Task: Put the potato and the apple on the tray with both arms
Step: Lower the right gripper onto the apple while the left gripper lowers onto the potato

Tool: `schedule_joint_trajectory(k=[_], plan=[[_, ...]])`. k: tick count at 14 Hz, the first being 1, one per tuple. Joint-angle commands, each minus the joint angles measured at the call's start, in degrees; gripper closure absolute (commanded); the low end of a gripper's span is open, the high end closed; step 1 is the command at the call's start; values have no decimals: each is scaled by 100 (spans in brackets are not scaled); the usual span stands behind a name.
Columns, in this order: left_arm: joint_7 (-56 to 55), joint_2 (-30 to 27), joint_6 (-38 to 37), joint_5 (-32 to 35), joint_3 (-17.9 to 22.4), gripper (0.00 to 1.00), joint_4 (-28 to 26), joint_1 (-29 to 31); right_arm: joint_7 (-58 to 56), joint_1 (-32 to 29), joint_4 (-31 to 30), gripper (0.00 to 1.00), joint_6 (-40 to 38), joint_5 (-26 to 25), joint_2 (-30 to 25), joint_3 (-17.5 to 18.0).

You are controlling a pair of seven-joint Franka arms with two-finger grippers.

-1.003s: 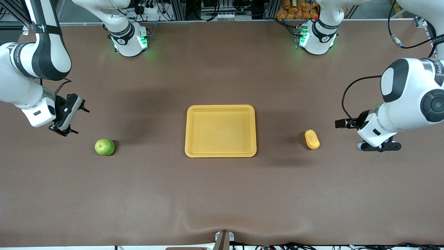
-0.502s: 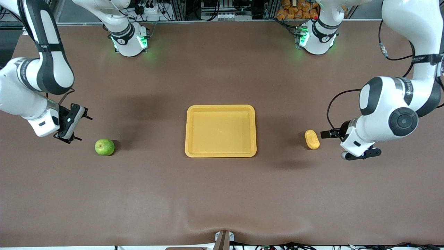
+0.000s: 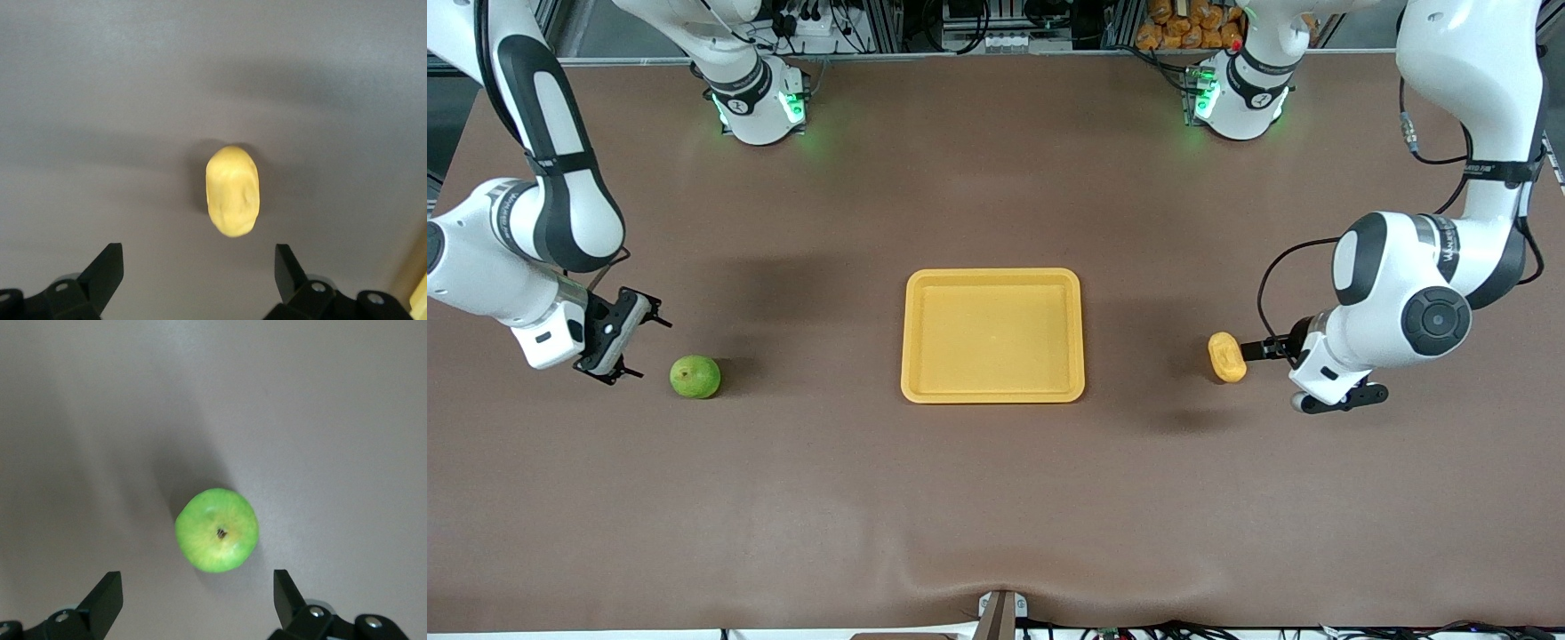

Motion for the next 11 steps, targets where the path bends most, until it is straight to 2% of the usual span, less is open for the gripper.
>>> schedule_joint_trajectory(k=[1, 11], plan=[[-100, -2, 425, 89, 5, 0, -313, 1, 24, 21, -77, 0, 310, 153, 162, 28], [-531, 403, 1085, 80, 13, 0, -480, 36, -37, -120, -376, 0, 1014, 153, 259, 20]])
